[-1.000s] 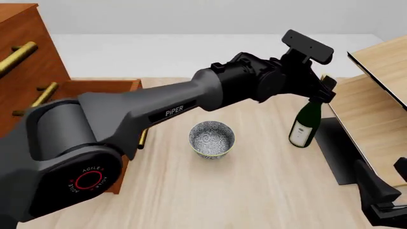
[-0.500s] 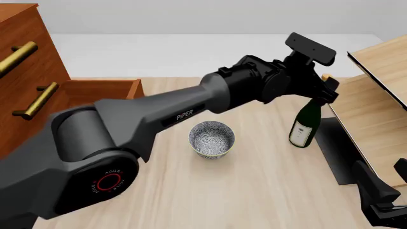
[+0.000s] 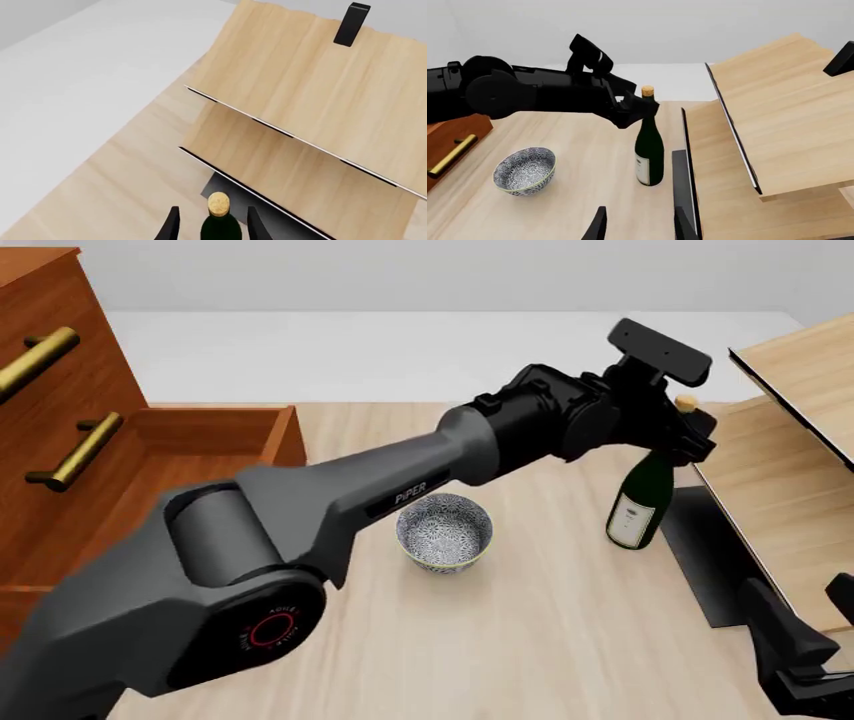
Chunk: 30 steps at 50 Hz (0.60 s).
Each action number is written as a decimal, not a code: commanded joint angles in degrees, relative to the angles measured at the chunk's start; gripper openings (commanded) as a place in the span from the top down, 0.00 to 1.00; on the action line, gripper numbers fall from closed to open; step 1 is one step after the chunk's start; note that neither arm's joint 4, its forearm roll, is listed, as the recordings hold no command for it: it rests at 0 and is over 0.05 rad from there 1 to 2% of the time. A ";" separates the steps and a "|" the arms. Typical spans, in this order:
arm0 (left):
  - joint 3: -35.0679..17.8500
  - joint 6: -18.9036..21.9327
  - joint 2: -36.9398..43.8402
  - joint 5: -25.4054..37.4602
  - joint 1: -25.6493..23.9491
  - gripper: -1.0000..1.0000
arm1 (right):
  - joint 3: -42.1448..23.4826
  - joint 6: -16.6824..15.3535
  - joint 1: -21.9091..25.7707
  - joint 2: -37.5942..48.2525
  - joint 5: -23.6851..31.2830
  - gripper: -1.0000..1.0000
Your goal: Put the wine bottle in the bottom drawer of the cabinet.
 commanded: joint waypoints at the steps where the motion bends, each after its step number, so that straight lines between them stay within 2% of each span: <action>1: 0.33 -0.46 -0.83 -0.24 0.05 0.00 | 0.00 -0.08 0.08 -0.02 -0.25 0.00; 16: -0.35 -1.33 0.51 -0.37 -0.13 0.00 | 0.00 -0.22 -0.03 -0.02 -0.39 0.00; 30: -3.11 -1.33 2.37 1.11 -0.32 0.00 | 0.00 -0.25 -0.11 -0.01 -0.40 0.00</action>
